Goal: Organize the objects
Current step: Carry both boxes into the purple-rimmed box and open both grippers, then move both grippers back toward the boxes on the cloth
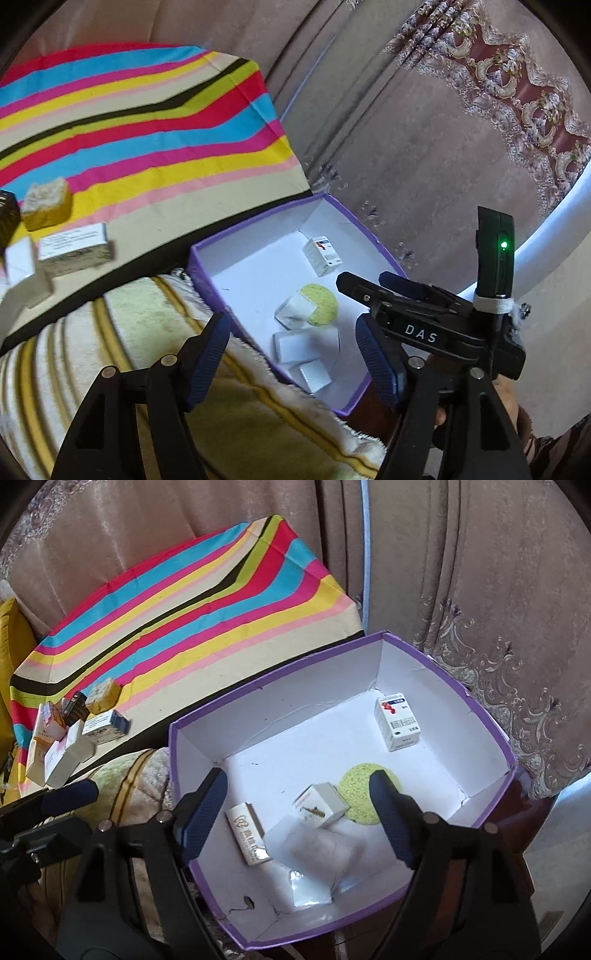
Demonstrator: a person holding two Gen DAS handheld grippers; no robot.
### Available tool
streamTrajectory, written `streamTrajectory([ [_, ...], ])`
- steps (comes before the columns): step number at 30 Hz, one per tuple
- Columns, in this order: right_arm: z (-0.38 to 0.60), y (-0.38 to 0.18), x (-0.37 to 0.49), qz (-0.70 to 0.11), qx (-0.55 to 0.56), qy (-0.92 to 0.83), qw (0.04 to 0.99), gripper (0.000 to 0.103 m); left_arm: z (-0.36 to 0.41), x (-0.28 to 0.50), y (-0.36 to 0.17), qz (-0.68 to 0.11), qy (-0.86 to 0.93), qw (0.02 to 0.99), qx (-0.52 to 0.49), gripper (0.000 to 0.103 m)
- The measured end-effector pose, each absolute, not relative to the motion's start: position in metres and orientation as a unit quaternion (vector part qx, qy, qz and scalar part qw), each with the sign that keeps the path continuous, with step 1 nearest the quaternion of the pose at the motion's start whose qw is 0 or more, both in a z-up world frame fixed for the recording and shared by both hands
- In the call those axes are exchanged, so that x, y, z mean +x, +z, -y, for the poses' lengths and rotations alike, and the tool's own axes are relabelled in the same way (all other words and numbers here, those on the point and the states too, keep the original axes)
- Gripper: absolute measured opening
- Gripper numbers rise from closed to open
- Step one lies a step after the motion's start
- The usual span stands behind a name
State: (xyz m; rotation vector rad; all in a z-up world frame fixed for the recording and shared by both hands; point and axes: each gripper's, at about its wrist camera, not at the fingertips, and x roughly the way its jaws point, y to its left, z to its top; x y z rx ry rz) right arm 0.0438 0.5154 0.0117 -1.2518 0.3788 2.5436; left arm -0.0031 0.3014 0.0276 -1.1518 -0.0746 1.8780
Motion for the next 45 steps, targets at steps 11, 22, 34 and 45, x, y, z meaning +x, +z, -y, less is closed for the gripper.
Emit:
streamTrajectory([
  [11,-0.476,0.026,0.035,-0.094,-0.425,0.896,0.091,0.082,-0.261,-0.004,0.040,0.035,0.795,0.417,-0.439,0.072],
  [22,-0.431,0.032,0.023,-0.073,-0.433,0.898,0.039,0.082,-0.192,-0.015,0.038,0.097,0.820,0.362,-0.433,0.072],
  [34,-0.365,0.033,0.000,-0.030,-0.446,0.894,-0.017,0.082,-0.091,-0.027,0.033,0.171,0.845,0.270,-0.428,0.072],
  [45,-0.287,0.037,-0.051,0.013,-0.443,0.891,-0.095,0.082,-0.023,-0.054,0.021,0.197,0.860,0.162,-0.441,0.072],
])
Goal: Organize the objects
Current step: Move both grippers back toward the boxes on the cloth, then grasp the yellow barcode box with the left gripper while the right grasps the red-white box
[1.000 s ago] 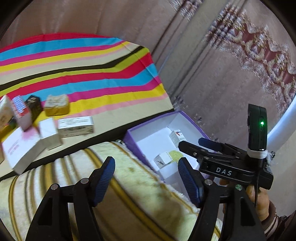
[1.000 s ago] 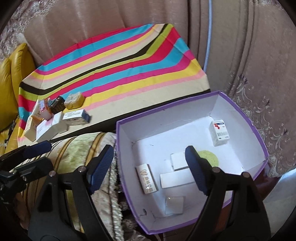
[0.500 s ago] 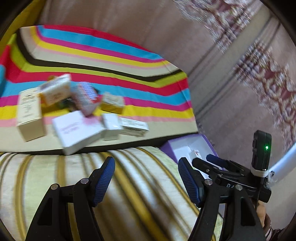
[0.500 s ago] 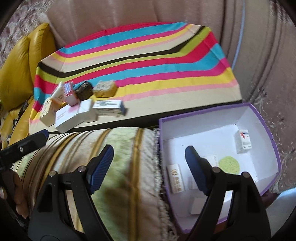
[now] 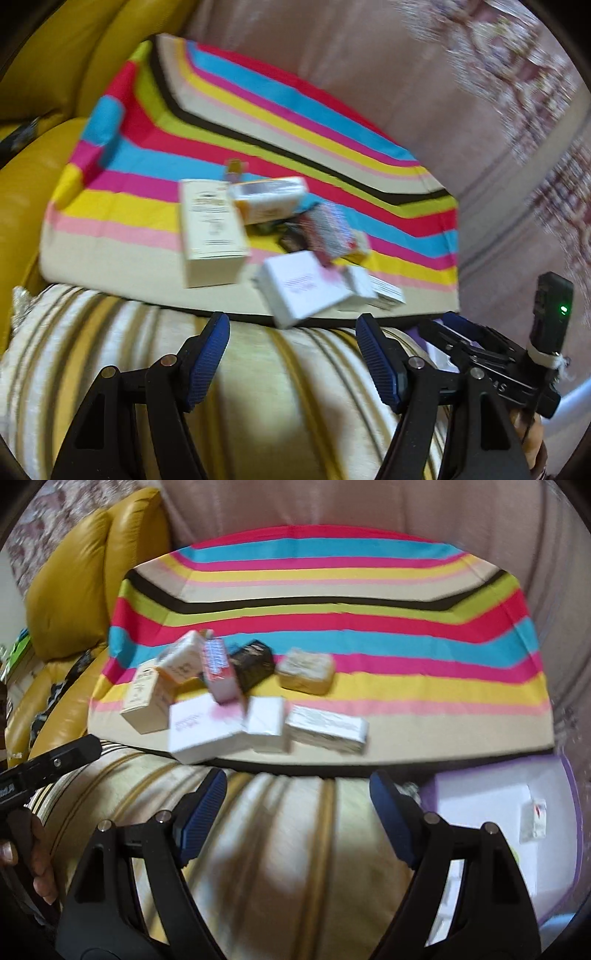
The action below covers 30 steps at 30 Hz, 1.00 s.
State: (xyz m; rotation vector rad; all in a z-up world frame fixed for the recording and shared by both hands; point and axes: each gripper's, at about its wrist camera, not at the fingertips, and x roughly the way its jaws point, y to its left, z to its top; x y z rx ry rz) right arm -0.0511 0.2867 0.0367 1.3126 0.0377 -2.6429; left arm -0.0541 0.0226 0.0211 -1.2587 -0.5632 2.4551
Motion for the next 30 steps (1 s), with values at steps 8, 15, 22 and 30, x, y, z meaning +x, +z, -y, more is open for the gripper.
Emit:
streamTrajectory([
  [8,-0.250,0.034,-0.083,-0.035,0.442,-0.887,0.129,0.082,-0.010,-0.078,0.022,0.179,0.863,0.139,-0.451,0.075],
  [15,-0.226,0.028,-0.116,-0.051,0.449,-0.880,0.146,0.082,-0.012,-0.113,0.037,0.088,0.870,0.159,-0.459,0.076],
  [22,-0.207,0.021,-0.140,-0.056,0.453,-0.876,0.156,0.082,-0.030,-0.154,0.039,-0.025,0.873,0.190,-0.447,0.080],
  [30,-0.196,0.010,-0.152,-0.067,0.457,-0.871,0.164,0.078,-0.065,-0.180,0.026,-0.130,0.858,0.227,-0.442,0.080],
])
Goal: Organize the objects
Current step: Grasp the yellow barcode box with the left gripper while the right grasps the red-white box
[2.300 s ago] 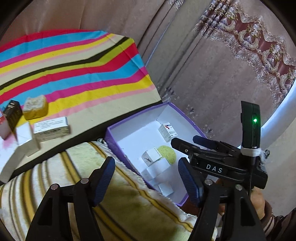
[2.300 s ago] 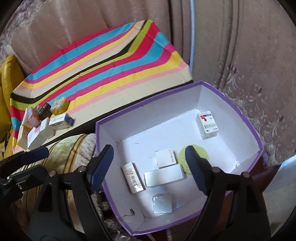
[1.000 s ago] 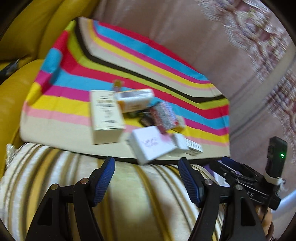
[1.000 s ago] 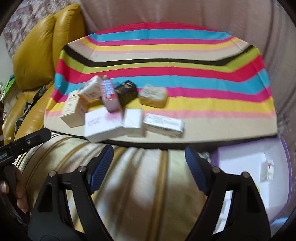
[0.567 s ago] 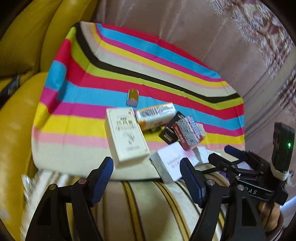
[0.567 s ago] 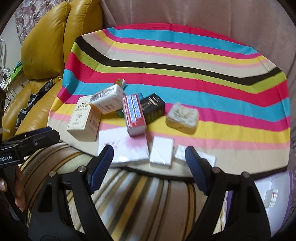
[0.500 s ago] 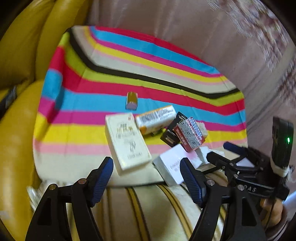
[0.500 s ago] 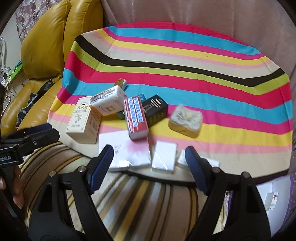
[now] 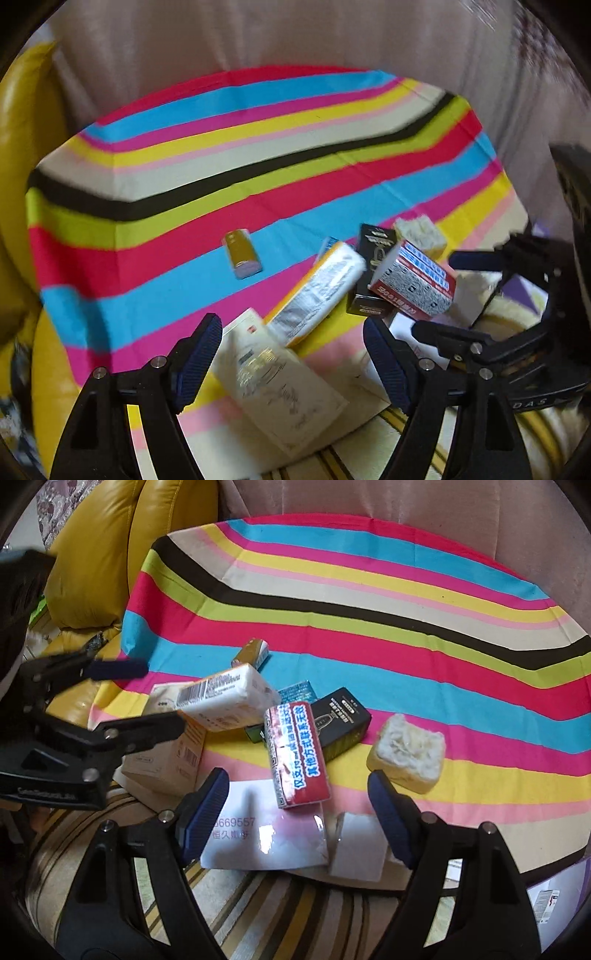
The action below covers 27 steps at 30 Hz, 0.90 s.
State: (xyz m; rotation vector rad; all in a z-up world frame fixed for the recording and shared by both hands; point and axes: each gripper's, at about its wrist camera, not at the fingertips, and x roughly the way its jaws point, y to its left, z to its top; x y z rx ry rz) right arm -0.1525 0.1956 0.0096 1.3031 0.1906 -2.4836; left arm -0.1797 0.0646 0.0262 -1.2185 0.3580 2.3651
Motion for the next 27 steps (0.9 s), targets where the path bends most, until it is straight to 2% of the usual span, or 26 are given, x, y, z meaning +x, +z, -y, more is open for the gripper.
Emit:
streamTrajectory([
  [5,-0.198,0.001,-0.164,-0.066,0.468,-0.867,0.159,0.065,-0.078,-0.189,0.017,-0.169,0.848,0.242,-0.439,0.078],
  [6,-0.199,0.000,-0.166,-0.063,0.470,-0.866,0.160,0.061,-0.078,-0.190,0.015,-0.169,0.846,0.247,-0.441,0.075],
  [10,-0.197,-0.004,-0.170,-0.066,0.472,-0.864,0.162,0.046,-0.078,-0.193,0.007,-0.161,0.838,0.260,-0.452,0.043],
  [12,-0.196,-0.008,-0.171,-0.065,0.478,-0.860,0.167,0.034,-0.077,-0.195,0.003,-0.149,0.835,0.269,-0.456,0.034],
  [13,-0.197,-0.010,-0.170,-0.064,0.480,-0.859,0.168,0.033,-0.077,-0.195,0.002,-0.148,0.835,0.271,-0.456,0.030],
  [27,-0.219,0.002,-0.151,-0.029,0.467,-0.871,0.152,0.032,-0.069,-0.169,0.024,-0.057,0.856,0.276,-0.434,0.027],
])
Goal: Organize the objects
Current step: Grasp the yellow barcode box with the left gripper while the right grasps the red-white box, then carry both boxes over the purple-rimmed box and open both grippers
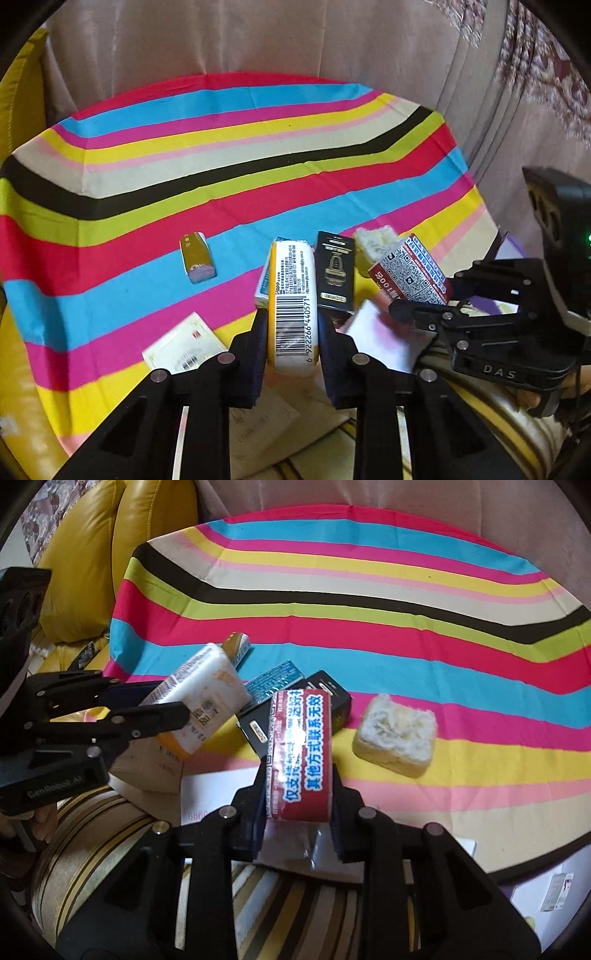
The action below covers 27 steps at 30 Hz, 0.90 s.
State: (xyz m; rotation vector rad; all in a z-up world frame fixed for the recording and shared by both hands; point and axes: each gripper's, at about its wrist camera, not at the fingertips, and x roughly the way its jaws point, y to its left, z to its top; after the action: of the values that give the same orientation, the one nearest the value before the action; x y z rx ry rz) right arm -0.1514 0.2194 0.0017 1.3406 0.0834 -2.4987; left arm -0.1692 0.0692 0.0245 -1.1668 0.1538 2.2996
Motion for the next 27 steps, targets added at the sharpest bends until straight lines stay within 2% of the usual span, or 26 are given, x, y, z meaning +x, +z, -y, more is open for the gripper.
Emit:
streamTrajectory([
  [11,-0.245,0.012,-0.118,-0.008,0.463,-0.876,0.133,0.032,-0.063,-0.132,0.042,0.008,0.865,0.281,-0.415,0.027],
  [20,-0.282,0.018,-0.086,0.005,0.464,-0.879,0.107,0.032,-0.084,-0.102,0.040,0.057,0.849,0.313,-0.423,0.027],
  [27,-0.311,0.020,-0.063,0.020,0.464,-0.881,0.086,0.032,-0.111,-0.082,0.043,0.066,0.836,0.339,-0.426,0.027],
])
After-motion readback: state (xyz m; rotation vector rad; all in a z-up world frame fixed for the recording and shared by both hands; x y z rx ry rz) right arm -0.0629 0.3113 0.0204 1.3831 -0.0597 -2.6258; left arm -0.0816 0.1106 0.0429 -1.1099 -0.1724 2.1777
